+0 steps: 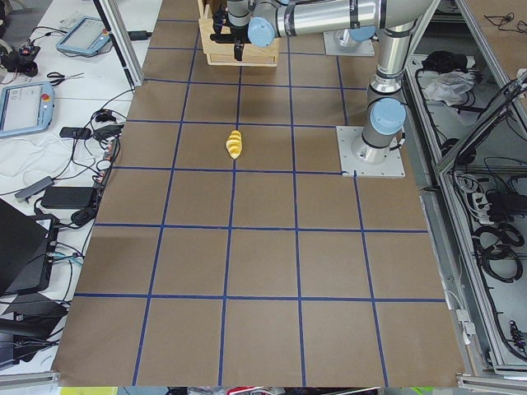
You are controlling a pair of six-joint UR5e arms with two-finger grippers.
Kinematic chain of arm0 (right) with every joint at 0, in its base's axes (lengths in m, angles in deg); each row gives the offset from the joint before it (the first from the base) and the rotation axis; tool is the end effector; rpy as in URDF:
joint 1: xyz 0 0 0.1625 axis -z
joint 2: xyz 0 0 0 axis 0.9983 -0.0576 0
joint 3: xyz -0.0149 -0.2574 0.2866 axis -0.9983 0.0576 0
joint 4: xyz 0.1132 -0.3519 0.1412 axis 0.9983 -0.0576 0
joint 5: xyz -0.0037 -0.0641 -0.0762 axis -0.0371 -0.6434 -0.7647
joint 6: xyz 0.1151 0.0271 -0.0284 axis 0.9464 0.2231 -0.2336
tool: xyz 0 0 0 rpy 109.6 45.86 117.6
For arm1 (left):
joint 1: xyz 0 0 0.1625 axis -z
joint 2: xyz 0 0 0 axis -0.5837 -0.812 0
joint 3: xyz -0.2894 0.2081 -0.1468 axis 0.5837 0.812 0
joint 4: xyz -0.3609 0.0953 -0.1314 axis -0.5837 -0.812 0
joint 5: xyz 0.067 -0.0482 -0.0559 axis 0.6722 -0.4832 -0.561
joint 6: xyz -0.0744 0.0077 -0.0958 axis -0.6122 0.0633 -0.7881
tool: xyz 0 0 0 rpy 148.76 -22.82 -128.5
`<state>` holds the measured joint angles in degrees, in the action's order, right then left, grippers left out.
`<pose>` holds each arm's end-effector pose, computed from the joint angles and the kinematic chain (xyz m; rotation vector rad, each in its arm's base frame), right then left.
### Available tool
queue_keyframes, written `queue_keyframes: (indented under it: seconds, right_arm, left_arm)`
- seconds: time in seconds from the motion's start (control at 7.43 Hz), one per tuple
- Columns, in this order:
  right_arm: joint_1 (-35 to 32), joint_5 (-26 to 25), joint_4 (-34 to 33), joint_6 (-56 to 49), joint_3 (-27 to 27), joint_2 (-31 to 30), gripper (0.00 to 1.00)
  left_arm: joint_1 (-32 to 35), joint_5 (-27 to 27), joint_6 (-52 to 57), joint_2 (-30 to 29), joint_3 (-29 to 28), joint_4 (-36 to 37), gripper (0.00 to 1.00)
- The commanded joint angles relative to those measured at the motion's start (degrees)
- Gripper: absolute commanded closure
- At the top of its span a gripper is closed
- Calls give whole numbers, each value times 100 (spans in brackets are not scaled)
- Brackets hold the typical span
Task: Open upper drawer
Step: 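Pull the drawer handle with the left gripper away from the cabinet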
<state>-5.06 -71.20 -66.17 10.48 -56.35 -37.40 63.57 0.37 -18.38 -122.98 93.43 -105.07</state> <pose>0.1432 -0.4925 0.4424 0.0204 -3.0967 -0.0702 -0.2542 -0.5034 0.3323 -0.1563 -2.8257 0.0590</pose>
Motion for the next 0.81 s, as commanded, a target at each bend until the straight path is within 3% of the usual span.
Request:
queue_keyframes:
  seconds: [0.0,0.67]
  right_arm:
    - [0,0,0,7,-6,0,0]
    - [0,0,0,-1,-6,0,0]
  left_arm:
    - [-50,4,90,-3,2,-21,0]
    - [-322,4,521,49,2,-74,0]
